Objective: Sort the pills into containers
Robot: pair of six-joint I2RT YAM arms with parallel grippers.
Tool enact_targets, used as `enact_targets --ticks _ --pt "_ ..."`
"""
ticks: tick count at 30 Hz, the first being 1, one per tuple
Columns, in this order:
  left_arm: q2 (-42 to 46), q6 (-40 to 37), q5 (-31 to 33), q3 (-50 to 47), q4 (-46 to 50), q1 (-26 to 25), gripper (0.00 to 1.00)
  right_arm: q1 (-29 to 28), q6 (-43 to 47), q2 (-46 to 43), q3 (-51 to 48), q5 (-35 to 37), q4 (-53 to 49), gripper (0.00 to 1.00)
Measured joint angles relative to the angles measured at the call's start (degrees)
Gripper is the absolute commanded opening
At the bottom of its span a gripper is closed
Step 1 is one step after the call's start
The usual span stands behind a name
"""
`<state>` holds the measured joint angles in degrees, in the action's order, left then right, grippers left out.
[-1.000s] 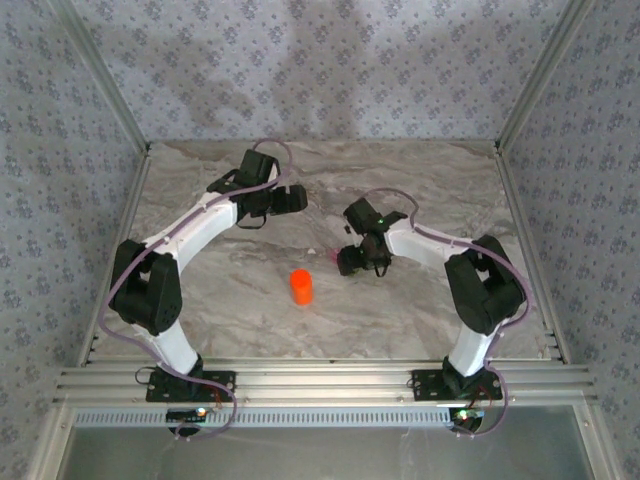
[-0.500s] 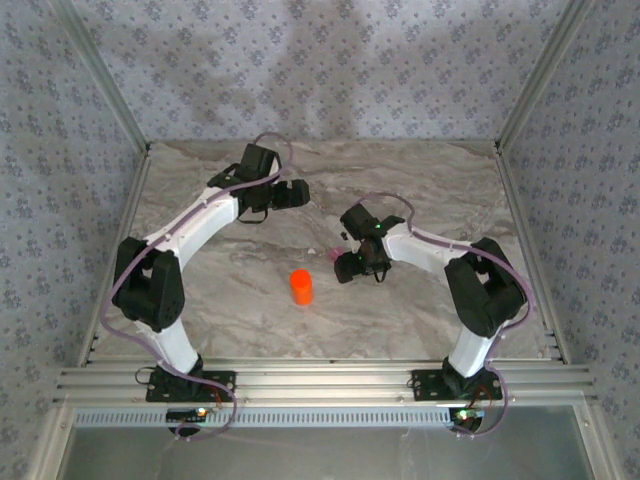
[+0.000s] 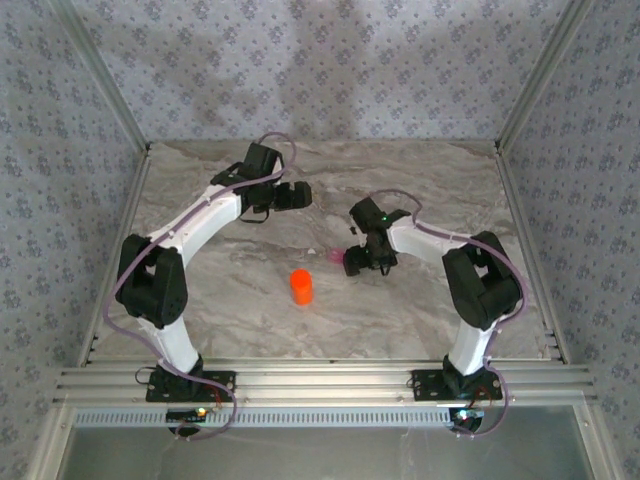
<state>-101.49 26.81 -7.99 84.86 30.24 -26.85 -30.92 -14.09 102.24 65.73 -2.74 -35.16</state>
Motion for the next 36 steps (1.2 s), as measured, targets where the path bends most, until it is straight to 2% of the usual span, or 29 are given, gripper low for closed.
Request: enact_targets --ticks 10,15,20,27,36 --pt "-3.06 -5.14 0.09 4.87 4.52 -3.72 0.96 3.63 -1.55 0.39 3.8 -3.26 1.16 0.76" --pt "-5.16 -10.4 2.71 8.46 9.09 -8.85 0.96 7.52 -6.75 -0.83 2.78 -8.02 4.09 0.75" --pt "-5.95 -14.71 6.51 8.44 11.96 -13.79 0.96 10.93 -14.75 -1.11 -2.73 -11.74 9.09 0.75" --pt "-8.13 -18.25 10.21 8.41 13.92 -15.74 0.96 10.75 -19.47 -1.09 -4.94 -13.77 12.63 0.75" --pt "-10.8 -19.89 10.62 8.41 15.13 -17.55 0.96 10.75 -20.06 0.7 -4.13 -14.91 13.86 0.75"
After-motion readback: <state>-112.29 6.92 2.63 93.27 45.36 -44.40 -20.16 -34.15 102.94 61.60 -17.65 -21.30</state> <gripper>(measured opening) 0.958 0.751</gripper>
